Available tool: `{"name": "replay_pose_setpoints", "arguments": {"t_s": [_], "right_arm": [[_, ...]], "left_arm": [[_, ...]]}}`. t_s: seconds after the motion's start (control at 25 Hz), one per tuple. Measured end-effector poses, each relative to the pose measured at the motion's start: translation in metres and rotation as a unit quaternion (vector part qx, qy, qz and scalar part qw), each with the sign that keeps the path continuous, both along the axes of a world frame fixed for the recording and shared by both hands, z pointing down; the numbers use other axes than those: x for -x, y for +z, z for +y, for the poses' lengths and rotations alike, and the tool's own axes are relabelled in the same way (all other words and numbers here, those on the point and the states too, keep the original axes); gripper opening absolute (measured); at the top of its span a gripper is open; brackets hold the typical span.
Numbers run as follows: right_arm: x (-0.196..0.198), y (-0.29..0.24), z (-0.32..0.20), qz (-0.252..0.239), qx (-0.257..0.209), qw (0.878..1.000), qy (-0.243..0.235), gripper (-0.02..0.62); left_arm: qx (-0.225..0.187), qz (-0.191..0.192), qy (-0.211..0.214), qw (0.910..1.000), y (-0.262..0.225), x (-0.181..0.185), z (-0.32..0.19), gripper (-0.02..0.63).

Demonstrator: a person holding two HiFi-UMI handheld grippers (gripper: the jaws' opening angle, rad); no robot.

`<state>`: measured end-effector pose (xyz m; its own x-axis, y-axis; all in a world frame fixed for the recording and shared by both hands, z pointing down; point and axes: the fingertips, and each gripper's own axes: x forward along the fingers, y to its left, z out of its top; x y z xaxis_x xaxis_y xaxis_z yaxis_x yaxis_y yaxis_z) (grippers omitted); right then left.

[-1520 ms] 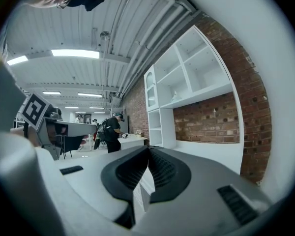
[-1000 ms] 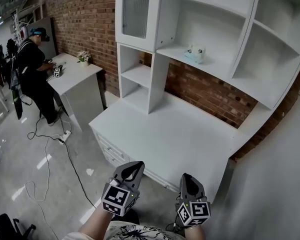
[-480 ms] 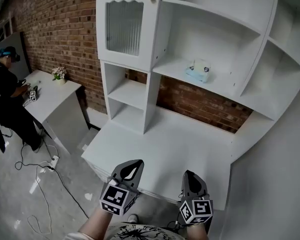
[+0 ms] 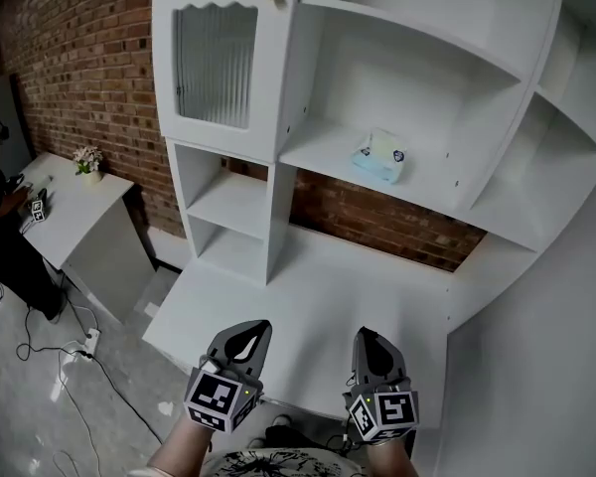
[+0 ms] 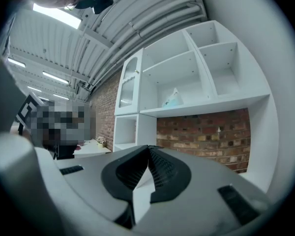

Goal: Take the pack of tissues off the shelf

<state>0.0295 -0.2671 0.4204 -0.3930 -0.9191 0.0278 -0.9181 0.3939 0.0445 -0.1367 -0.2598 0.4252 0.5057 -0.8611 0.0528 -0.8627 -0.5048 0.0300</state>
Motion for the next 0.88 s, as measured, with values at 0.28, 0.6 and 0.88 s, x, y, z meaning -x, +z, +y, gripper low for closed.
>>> {"name": "replay_pose_setpoints", "arguments": {"t_s": [0.28,0.6,0.88], "right_arm": [[-0.010,-0.036,-0.066,0.001,-0.036,0.999,-0.012,0.008],[-0.022,-0.076,-0.121,0.018,-0.077,0.997,0.006,0.008],[-0.020,-0.119,-0.159,0.041,-0.099,0.993,0.047,0.008]], "left_arm": [[-0.025,0.001,-0.016,0.9996,-0.025,-0.004,-0.061,0.012],[-0.032,0.000,0.009,0.9995,-0.031,-0.023,-0.113,0.012],[-0.042,-0.001,0.051,0.9978,-0.048,-0.025,-0.151,0.012]]}}
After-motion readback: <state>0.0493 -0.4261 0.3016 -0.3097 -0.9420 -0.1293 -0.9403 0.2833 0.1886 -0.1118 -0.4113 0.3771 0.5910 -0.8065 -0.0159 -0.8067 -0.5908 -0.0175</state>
